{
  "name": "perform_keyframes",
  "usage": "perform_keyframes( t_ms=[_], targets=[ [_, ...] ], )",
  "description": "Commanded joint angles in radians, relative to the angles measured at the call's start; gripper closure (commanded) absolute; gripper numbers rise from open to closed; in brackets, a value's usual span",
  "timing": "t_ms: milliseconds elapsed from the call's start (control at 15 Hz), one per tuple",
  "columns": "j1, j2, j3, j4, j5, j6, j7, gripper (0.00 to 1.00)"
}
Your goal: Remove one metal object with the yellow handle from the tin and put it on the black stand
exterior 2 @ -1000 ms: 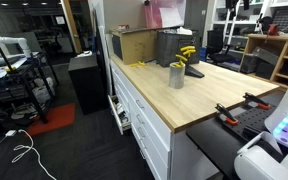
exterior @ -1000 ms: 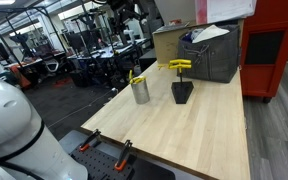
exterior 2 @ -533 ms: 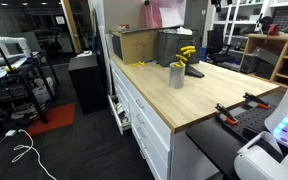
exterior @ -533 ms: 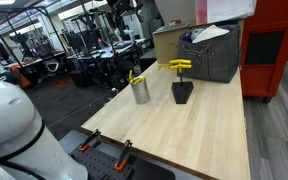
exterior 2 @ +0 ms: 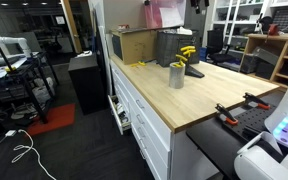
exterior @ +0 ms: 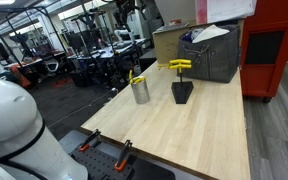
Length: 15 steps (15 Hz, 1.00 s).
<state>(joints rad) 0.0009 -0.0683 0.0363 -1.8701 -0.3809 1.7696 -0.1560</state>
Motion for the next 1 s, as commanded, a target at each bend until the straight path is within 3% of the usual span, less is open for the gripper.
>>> perform_keyframes(
  t_ms=[0, 400, 467, 933],
  targets=[
    [0.034, 0.112, 0.02, 0.128, -0.004, -0.023, -0.062, 0.0],
    [0.075, 0.183, 0.053, 0.132, 0.048, -0.027, -0.157, 0.0],
    [0.074, 0.177, 0.047, 0.12, 0.025, -0.004, -0.104, 0.0],
    [0.074, 0.21, 0.047, 0.137, 0.036, -0.004, -0.125, 0.0]
  ],
)
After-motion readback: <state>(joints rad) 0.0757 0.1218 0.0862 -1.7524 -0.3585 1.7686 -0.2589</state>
